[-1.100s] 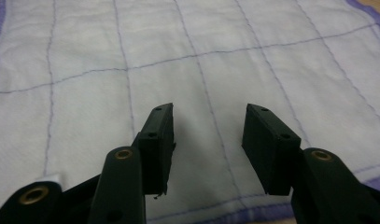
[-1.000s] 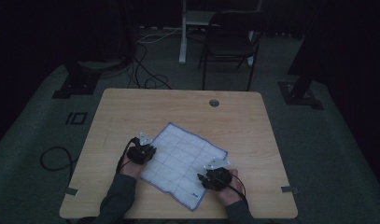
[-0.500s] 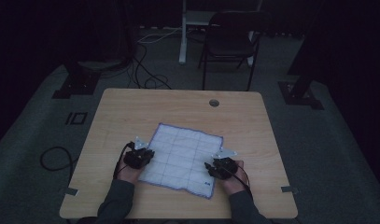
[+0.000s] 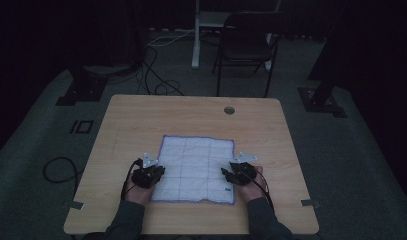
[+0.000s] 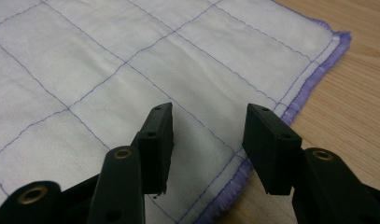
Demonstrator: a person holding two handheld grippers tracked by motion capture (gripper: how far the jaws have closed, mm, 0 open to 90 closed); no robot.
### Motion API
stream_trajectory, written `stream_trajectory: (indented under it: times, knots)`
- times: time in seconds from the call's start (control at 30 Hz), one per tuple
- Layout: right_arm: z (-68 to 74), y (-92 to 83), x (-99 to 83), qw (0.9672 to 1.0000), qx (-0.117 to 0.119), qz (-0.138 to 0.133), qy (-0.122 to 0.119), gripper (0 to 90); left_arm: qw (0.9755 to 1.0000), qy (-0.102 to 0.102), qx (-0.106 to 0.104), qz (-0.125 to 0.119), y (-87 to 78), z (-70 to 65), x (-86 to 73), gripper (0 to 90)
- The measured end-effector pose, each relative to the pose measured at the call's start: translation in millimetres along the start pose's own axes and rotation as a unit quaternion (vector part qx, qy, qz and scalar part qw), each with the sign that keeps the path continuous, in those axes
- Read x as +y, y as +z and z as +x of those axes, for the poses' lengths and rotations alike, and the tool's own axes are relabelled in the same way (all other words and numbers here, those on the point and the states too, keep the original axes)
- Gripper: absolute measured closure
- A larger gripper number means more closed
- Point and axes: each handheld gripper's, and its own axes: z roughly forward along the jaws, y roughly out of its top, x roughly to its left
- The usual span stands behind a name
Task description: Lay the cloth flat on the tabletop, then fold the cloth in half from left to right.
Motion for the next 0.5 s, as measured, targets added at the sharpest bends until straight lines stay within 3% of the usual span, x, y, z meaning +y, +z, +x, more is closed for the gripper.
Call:
stream_trajectory:
  times: [0.3, 0.37, 0.5]
  knots:
    - [-0.8, 0.3, -0.8, 1.0000, 0.003, -0.004, 0.000, 53.1, 1.0000, -0.002, 0.006, -0.004, -2.9, -4.0, -3.8, 82.0]
    - [-0.8, 0.3, -0.9, 1.0000, 0.003, -0.004, 0.001, 53.1, 0.9999, 0.003, 0.013, -0.010, -3.7, -4.9, -3.6, 71.5]
    - [-0.6, 0.3, -1.3, 1.0000, 0.003, -0.005, 0.002, 53.1, 0.9989, -0.007, 0.030, -0.034, -9.5, -1.2, -2.2, 63.8]
